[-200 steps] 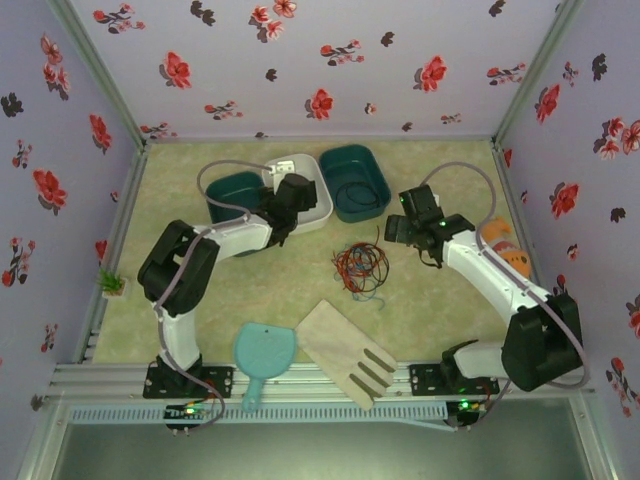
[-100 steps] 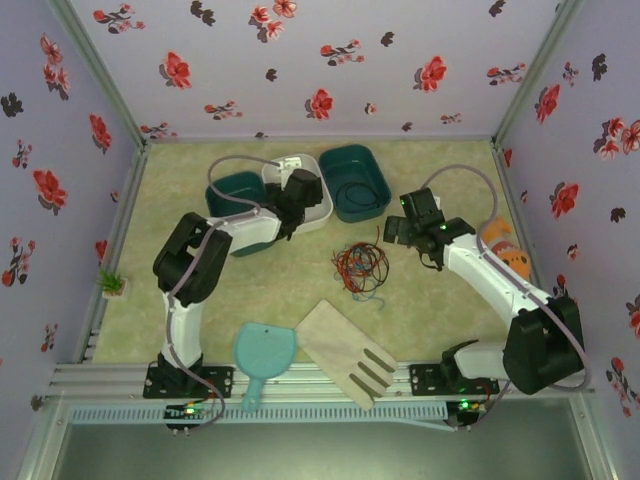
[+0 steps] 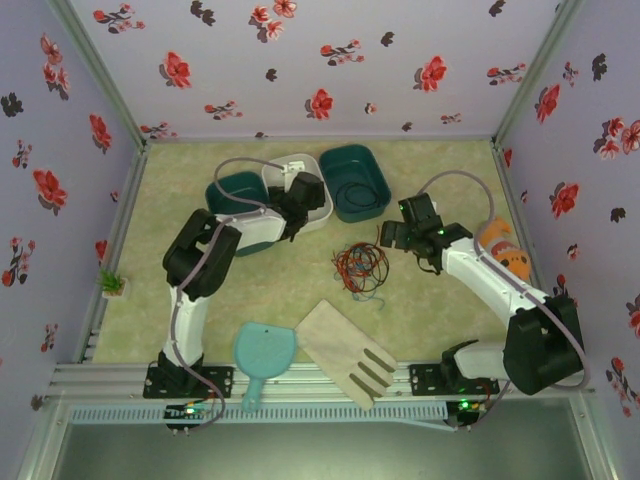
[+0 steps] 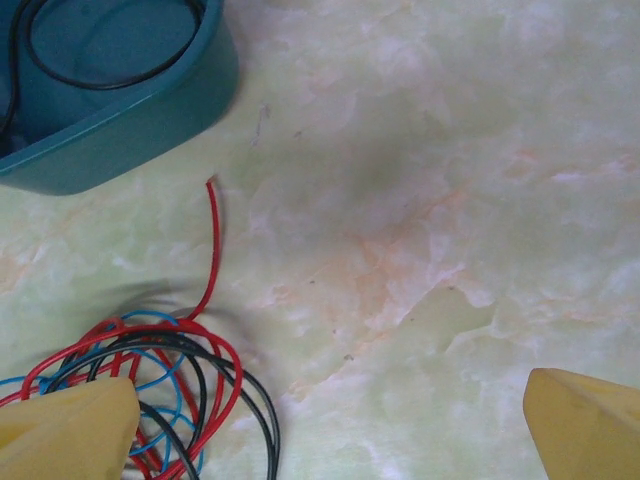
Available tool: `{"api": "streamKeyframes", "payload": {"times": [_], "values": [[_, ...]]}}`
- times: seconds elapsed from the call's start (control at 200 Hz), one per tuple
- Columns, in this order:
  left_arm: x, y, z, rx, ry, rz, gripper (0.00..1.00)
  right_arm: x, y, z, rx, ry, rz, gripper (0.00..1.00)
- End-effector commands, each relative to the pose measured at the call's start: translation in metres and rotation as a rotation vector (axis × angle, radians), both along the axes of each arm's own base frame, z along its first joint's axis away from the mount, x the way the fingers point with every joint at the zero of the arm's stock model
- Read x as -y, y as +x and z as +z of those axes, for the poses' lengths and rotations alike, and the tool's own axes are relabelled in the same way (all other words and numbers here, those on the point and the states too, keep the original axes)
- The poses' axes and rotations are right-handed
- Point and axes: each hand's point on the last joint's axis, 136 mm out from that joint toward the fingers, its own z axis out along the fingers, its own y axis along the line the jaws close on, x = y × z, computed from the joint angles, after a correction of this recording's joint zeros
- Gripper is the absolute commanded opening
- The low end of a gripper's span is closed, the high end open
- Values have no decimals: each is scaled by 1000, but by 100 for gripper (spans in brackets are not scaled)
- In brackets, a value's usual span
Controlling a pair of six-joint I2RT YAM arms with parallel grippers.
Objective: Untangle the cables
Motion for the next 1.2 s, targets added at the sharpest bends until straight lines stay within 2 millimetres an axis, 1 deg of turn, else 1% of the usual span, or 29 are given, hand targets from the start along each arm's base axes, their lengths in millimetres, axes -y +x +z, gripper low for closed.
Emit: {"api": "streamKeyframes", "payload": {"times": [0.0,0.08,0.22,0.425,0.645,0.71,0.825,0.92,0.995,1.07,1.195], "values": [[-2,12,4,15,12,32,100,-13,-3,1,17,49,39,99],[-1,15,3,5,13,29,100,-19,-6,-2,8,59,62,99],[0,13,5,25,-11,19,100,-34,-14,-8,-15,91,126,94],[-2,9,15,54,-30,10,100,-57,-22,-13,-38,142,213,83],[-4,6,21,59,-34,10,100,-78,-24,-23,-73,194,268,63],[-5,4,22,59,-37,9,100,-85,-24,-26,-83,208,282,59],[-8,0,25,62,-43,14,100,-89,-23,-34,-102,214,286,51],[-10,-3,29,63,-50,18,100,-90,-21,-42,-112,212,282,49],[-12,-5,30,62,-56,20,100,-90,-20,-48,-124,203,278,44],[-13,-6,33,65,-56,21,100,-91,-18,-51,-129,199,278,37],[-14,-8,34,63,-54,18,100,-89,-14,-49,-126,172,275,13]]}}
